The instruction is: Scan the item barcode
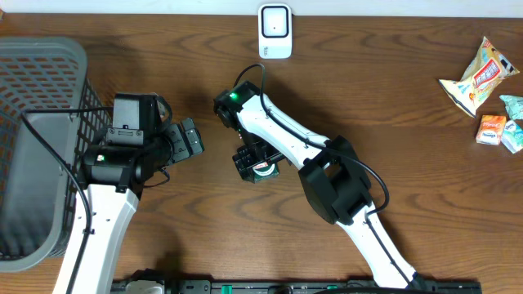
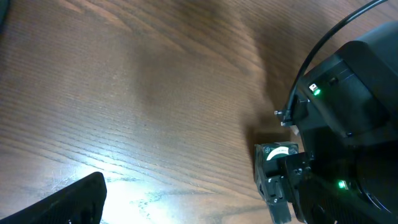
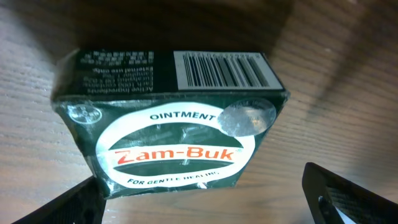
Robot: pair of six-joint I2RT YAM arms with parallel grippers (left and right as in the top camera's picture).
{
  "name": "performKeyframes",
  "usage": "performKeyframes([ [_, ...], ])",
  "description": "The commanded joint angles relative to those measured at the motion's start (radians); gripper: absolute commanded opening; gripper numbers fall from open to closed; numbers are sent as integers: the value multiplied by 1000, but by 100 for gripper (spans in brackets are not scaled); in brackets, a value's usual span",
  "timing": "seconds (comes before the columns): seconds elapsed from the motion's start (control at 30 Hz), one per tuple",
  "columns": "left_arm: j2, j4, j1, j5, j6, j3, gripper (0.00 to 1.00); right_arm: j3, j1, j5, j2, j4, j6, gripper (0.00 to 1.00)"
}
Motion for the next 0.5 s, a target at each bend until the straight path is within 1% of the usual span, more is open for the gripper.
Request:
performKeyframes([
  [0.0,2,-3,6,-13,3,9,97,-4,0,58,-65,3,31,96],
  [0.1,2,-2,6,-13,3,9,98,-4,0,91,-98,1,29,98],
  [0.2,2,-2,6,-13,3,9,98,-4,-2,113,-132,-5,-5,99],
  [0.33,2,-3,6,-13,3,9,98,-4,-11,113,-161,-21,-34,99],
  [0.47,2,-3,6,-13,3,9,98,-4,-15,101,-170,-62,-33,99],
])
